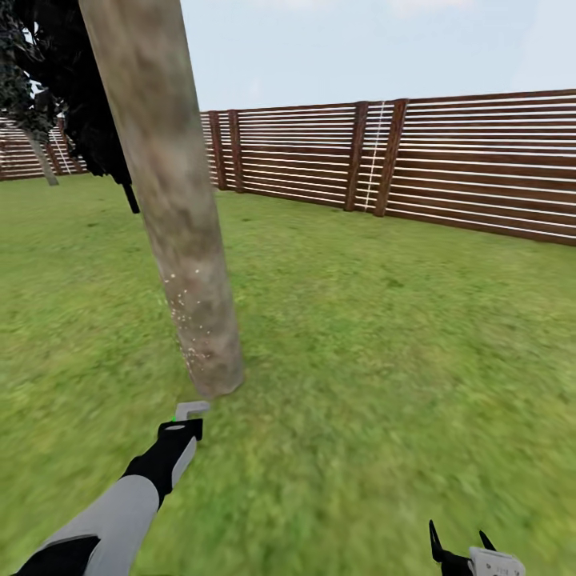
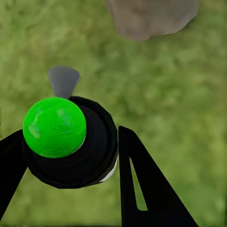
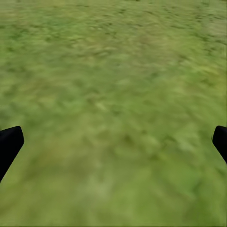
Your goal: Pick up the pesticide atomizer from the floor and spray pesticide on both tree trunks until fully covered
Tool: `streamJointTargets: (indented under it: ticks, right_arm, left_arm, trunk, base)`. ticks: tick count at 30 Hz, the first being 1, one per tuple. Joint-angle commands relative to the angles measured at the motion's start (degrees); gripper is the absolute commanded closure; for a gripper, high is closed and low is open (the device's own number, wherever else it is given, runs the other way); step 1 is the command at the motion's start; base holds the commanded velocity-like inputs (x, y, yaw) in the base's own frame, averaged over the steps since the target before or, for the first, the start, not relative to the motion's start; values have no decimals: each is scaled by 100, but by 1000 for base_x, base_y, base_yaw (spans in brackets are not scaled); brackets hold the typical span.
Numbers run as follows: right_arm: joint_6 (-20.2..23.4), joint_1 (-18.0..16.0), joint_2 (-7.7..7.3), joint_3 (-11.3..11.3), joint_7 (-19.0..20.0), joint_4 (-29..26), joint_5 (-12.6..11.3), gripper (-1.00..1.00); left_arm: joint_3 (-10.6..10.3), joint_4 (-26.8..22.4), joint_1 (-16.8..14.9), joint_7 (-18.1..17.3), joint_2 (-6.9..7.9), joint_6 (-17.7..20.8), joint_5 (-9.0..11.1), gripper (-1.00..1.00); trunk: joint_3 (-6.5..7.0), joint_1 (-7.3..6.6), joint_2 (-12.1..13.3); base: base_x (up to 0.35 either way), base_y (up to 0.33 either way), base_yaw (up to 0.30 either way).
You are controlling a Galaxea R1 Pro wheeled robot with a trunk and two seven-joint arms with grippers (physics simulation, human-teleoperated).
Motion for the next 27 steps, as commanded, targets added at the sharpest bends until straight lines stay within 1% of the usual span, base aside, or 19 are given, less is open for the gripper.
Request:
streamJointTargets:
  ticks: [1,12,23,27]
  right_arm:
    - [1,0,0,0,0,0,0,-100]
    - [1,0,0,0,0,0,9,-100]
    - [1,0,0,0,0,0,9,-100]
    - [1,0,0,0,0,0,8,-100]
  left_arm:
    - [-2,-1,0,0,0,0,-3,100]
    - [-4,6,0,0,0,0,-3,100]
    - [-2,2,0,0,-36,-4,-3,100]
    - [-2,3,0,0,-43,-5,-3,100]
  trunk:
    - [0,0,0]
    - [0,0,0]
    - [0,0,0]
    - [0,0,0]
  base:
    - [90,-273,278]
    - [90,-272,270]
    - [90,-272,18]
    - [90,-272,121]
